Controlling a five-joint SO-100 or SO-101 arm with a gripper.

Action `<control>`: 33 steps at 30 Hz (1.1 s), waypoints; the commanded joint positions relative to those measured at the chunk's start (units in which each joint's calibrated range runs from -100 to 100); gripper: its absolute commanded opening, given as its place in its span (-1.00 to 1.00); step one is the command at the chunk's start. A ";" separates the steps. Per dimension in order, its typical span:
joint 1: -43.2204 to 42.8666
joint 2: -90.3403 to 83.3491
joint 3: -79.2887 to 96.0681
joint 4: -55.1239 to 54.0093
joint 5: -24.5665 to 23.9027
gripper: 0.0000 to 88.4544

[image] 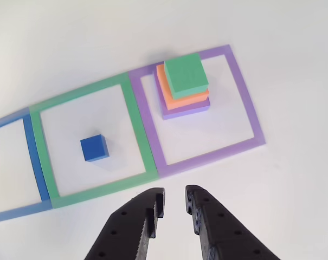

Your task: Tower of hanoi

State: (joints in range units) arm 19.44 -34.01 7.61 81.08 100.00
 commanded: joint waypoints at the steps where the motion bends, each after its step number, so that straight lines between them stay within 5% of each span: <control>1: 2.49 -0.29 -7.66 3.86 0.00 -0.92; 15: 12.55 -2.93 2.79 -6.66 0.00 -0.65; 25: 13.31 -6.22 36.05 -45.19 0.00 -0.35; 33: 11.79 0.27 44.59 -66.15 0.00 -0.24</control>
State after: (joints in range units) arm 32.65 -35.60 50.19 25.37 100.00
